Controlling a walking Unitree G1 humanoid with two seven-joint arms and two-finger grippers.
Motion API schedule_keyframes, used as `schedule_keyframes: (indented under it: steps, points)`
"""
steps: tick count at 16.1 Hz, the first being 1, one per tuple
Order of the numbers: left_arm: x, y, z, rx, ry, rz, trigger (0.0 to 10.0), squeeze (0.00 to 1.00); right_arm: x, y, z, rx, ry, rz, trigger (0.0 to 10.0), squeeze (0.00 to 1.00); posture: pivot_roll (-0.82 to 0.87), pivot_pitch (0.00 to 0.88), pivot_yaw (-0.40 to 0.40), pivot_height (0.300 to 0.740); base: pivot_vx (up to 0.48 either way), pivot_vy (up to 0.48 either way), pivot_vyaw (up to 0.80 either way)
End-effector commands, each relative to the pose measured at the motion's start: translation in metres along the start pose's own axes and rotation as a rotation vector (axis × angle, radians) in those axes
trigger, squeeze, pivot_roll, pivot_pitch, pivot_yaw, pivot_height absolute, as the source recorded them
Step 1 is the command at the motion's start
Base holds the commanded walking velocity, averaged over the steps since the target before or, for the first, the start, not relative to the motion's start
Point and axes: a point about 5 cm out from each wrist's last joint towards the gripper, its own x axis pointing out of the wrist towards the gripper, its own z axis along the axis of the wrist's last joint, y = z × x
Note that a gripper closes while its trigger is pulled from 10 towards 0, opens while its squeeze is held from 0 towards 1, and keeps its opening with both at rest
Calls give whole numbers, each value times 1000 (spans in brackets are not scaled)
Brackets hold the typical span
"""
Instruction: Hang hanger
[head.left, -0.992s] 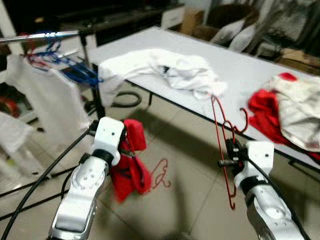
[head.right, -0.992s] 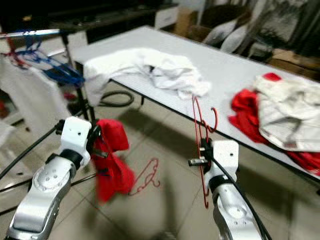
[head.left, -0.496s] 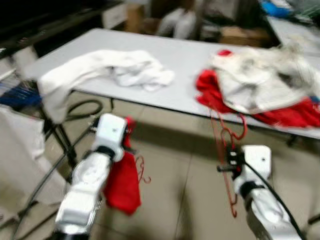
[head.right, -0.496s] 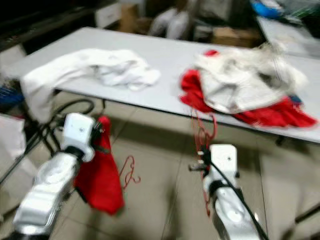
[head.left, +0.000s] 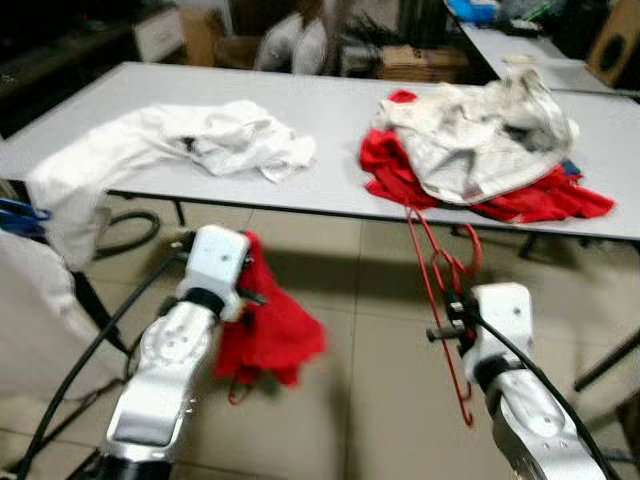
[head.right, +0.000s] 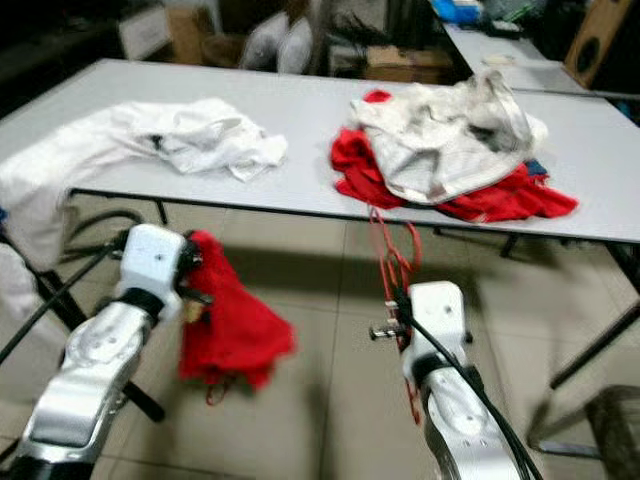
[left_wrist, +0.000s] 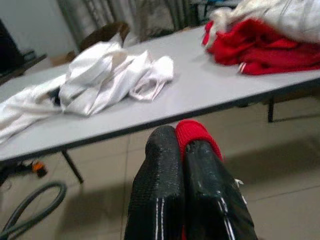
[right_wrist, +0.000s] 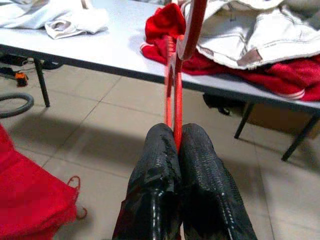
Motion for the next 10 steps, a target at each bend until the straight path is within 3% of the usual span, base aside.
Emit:
schedule_keyframes:
  steps: [1,4,7,10]
  points:
    - [0,-3,7,-51,-22,-3,10000,0,1,-3,5,-33,-31,11,10000,0,-22,0,4,740,0,0,0]
    - [1,2,11,-13,-32,16,10000,0,4,-2,12,-27,-51,32,10000,0,-18,0,-1,740,0,0,0]
    - [8,9,33,-52,-124,15,10000,0,5,0,29,-53,-135,79,10000,0,-21,0,0,740,171,0,0]
    - [21,16,57,-62,-195,2,10000,0,10,0,41,-51,-172,93,10000,0,-22,0,1,740,303,0,800]
